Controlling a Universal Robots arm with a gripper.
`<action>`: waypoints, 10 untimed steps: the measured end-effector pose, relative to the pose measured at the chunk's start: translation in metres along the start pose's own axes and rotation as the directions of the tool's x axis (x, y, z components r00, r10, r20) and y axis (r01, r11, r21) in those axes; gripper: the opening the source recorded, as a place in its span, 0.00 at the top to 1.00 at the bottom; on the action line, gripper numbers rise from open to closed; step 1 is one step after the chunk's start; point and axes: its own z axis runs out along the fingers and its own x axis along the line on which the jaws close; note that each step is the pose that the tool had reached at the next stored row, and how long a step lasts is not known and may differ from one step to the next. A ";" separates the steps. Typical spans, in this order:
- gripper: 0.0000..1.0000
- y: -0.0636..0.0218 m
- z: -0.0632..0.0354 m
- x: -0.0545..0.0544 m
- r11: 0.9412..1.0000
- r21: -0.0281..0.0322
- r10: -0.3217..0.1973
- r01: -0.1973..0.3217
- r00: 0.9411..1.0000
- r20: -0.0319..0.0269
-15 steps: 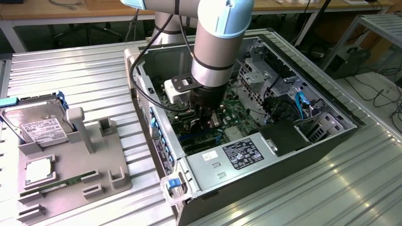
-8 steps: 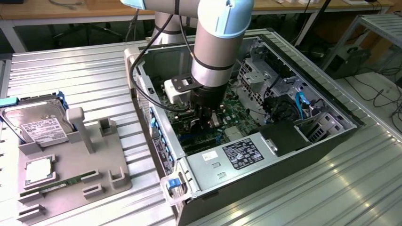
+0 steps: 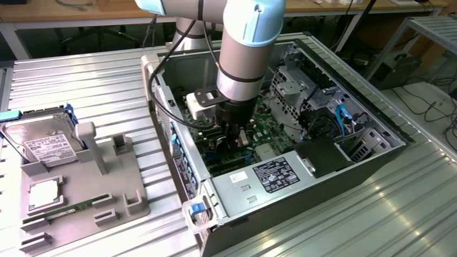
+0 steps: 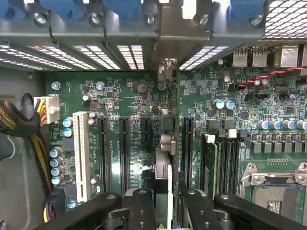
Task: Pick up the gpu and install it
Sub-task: 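Insert the gpu into the slot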
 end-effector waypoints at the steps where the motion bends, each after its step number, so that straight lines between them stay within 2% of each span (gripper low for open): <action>1: 0.73 0.0000 0.0001 0.000 1.000 0.000 0.000 0.000 1.000 0.000; 3: 0.73 0.0000 0.0001 0.000 1.000 0.000 0.000 0.000 1.000 0.000; 4: 0.72 0.0000 0.0019 -0.001 1.000 0.002 0.000 0.000 1.000 0.005; 5: 0.72 0.0000 0.0009 -0.001 1.000 0.001 0.000 0.000 1.000 0.002; 6: 0.66 0.0000 0.0002 -0.001 1.000 0.001 0.000 0.000 1.000 0.001; 7: 0.66 -0.0001 -0.0019 -0.001 1.000 0.000 0.000 0.000 1.000 0.000; 10: 0.66 -0.0006 -0.0169 -0.003 1.000 0.002 0.000 0.000 1.000 0.000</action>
